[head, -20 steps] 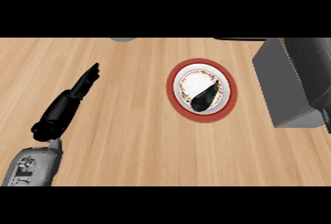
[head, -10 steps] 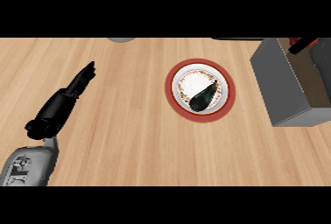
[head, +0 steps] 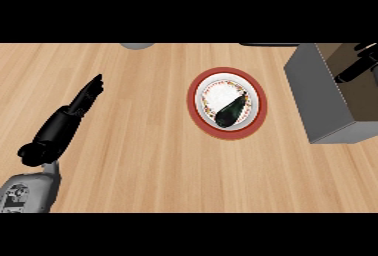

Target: Pick the bell pepper from the plate and place it in the cardboard box

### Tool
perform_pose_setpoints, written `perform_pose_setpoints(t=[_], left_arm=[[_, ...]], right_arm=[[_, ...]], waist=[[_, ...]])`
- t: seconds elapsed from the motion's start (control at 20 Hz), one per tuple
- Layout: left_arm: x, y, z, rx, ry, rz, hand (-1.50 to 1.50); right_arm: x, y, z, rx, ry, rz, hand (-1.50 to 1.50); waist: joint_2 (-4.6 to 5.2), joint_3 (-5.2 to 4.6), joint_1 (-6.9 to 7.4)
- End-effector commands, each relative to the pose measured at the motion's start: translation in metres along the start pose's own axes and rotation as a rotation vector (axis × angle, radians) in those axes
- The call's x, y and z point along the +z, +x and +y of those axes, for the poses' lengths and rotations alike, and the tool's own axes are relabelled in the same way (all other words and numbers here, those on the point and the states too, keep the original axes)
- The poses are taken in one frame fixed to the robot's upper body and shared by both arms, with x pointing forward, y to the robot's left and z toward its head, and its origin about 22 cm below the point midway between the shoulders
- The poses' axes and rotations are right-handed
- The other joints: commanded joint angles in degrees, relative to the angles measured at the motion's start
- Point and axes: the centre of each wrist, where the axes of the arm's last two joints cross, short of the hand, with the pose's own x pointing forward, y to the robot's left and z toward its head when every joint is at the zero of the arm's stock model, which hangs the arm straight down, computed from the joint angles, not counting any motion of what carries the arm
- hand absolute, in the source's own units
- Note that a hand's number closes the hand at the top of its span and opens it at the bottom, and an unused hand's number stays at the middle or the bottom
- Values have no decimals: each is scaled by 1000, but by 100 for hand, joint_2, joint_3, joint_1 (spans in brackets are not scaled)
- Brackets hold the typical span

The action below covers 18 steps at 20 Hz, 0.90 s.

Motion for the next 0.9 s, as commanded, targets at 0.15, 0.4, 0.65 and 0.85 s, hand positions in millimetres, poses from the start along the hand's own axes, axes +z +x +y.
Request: perform_pose_setpoints(t=[0.15,0.4,0.65,0.85], left_arm=[[0,0,-10,14,9,3,0],[2,-2,-7,-13,25,23,0],[-6,1,0,-4,9,22,0],[13,1,-16,-6,16,7,0]], right_arm=[[3,-7,-15,-287,-215,-254,-150],[11,-9,-49,-864,-384,-266,-150],[-5,-56,-36,-1096,-451,-178,-150],[-12,-101,-10,-1124,-528,-184,-150]], waist=[[-5,9,-31],[-28,30,-131],[10,10,-95],[-17,4,-27]])
